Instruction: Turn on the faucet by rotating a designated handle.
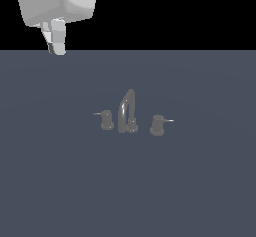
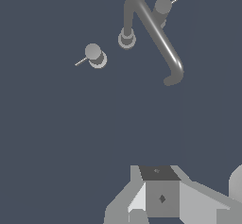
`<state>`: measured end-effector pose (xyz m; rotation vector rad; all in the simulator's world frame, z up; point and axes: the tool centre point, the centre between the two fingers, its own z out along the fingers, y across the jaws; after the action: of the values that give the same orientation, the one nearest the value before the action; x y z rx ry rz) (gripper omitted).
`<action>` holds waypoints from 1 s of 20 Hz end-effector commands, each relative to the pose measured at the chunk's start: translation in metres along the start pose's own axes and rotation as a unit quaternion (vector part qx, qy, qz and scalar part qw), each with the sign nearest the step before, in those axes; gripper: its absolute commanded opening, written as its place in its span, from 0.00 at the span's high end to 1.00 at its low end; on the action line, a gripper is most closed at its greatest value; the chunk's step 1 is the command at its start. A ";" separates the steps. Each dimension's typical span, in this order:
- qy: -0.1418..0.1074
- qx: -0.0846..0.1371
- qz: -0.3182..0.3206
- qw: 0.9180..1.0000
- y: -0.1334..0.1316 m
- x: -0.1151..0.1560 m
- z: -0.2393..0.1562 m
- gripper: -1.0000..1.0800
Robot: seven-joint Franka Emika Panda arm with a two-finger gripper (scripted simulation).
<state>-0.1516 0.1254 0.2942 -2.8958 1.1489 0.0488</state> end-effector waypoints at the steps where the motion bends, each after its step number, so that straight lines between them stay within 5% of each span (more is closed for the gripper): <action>1: 0.000 0.001 0.025 1.000 -0.011 0.004 0.012 1.00; 20: 0.006 0.005 0.191 0.982 -0.074 0.049 0.089 1.00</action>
<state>-0.0728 0.1480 0.2101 -2.6462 1.6473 0.0360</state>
